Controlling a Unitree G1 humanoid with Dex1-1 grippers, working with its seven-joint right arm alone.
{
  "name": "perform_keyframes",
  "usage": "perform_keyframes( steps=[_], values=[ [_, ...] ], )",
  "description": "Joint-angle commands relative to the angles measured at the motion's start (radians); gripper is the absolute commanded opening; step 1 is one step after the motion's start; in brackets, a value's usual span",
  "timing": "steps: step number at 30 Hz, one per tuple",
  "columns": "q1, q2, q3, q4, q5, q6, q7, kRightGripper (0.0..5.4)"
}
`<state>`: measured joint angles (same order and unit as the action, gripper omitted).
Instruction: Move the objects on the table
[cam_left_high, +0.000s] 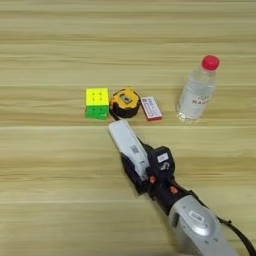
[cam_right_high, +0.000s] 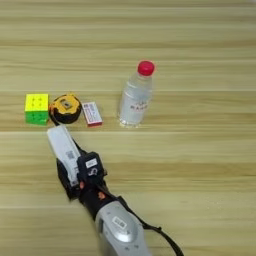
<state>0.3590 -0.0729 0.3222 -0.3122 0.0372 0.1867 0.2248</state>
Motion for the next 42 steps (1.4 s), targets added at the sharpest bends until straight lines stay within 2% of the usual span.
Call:
perform_keyframes(
  steps=[1, 8, 14, 26, 38, 39, 42],
  values=[
    [-0.056, 0.027, 0.014, -0.005, 0.004, -0.027, -0.003, 2.9],
    [-0.126, 0.065, 0.001, 0.104, -0.003, -0.064, -0.023, 2.9],
    [-0.17, 0.098, 0.032, 0.18, -0.017, -0.097, -0.023, 2.9],
    [-0.165, 0.111, 0.084, 0.197, -0.01, -0.08, -0.005, 2.9],
    [-0.201, 0.117, 0.07, 0.292, -0.015, -0.1, -0.003, 2.9],
    [-0.201, 0.116, 0.07, 0.294, -0.018, -0.103, -0.005, 3.26],
    [-0.203, 0.113, 0.069, 0.297, -0.021, -0.112, -0.006, 3.68]
  ],
)
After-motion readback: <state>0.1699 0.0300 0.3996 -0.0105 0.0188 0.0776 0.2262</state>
